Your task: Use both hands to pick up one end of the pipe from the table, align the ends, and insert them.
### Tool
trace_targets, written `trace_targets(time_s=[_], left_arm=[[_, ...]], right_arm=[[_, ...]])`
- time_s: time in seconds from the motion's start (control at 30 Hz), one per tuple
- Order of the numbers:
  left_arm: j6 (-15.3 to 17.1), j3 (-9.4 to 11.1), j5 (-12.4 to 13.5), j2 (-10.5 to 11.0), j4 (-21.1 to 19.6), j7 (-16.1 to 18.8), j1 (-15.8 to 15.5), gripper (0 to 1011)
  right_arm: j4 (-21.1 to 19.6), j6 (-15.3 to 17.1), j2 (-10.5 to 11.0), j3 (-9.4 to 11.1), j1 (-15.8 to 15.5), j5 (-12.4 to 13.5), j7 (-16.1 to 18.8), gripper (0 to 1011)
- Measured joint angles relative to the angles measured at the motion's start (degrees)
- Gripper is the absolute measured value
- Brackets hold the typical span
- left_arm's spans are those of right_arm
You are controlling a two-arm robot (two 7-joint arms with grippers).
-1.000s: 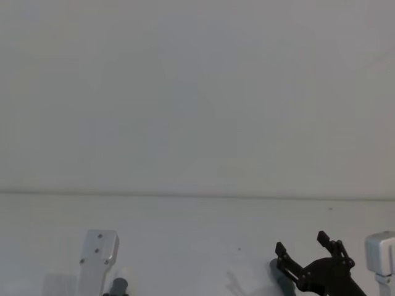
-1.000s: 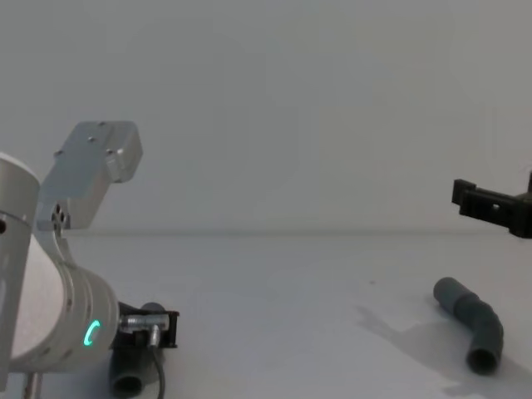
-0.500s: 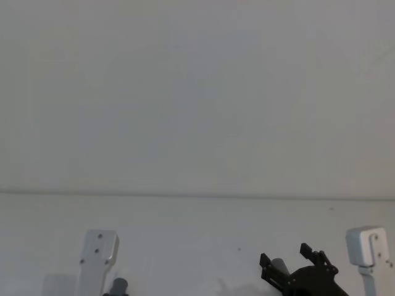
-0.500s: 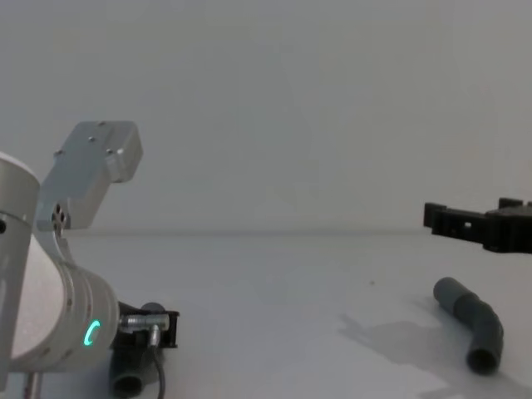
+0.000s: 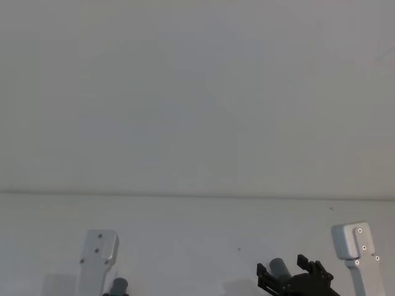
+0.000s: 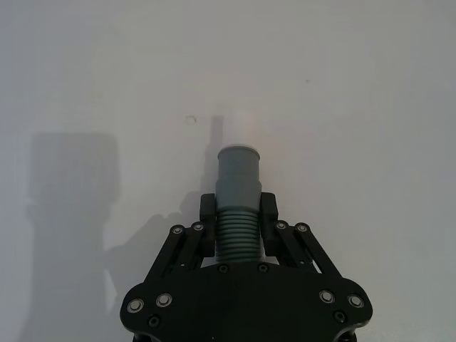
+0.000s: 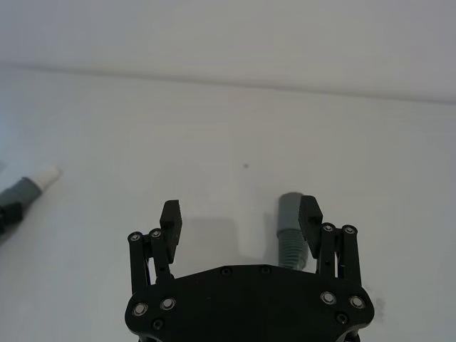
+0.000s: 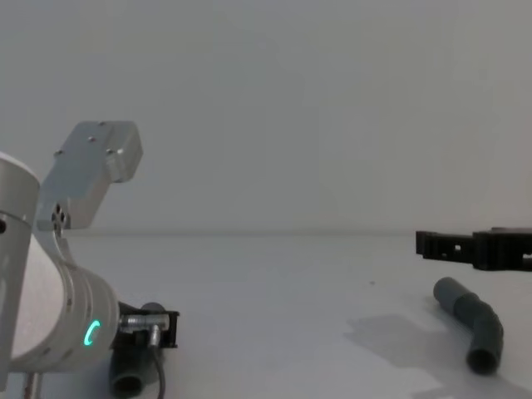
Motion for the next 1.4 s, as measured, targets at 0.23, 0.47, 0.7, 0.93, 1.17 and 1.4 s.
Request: trace_targets(time_s=[0.23, 0.47, 0.7, 0.93, 1.17, 1.4], left_arm=[[0.0, 0.0, 0.0, 0.0, 0.0, 0.0, 0.0, 327], [0.0, 0.0, 0.0, 0.0, 0.0, 0.0, 0.0, 327], [0.0, 0.0, 0.0, 0.0, 0.0, 0.0, 0.0, 327], [0.0, 0.0, 0.0, 0.0, 0.0, 0.0, 0.0, 327], [0.0, 0.0, 0.0, 0.0, 0.0, 0.0, 0.0, 327], [0.0, 0.0, 0.0, 0.0, 0.0, 0.0, 0.0, 327]], right_arm=[[0.0, 3.2, 0.8, 0.1, 0.9, -0.7, -0.2, 1001], [0.3, 5.6, 1.7, 0.2, 1.7, -1.1, 0.4, 1001], [0.9, 7.8, 2.0, 0.4, 2.4, -1.3, 0.9, 1001], [2.0, 9.4, 1.4, 0.9, 3.2, -1.7, 0.2, 1001], [3.2, 10.1, 0.6, 1.3, 3.8, -2.1, -0.5, 1001], [3.9, 11.2, -0.5, 1.5, 4.1, -2.4, -1.3, 1001]])
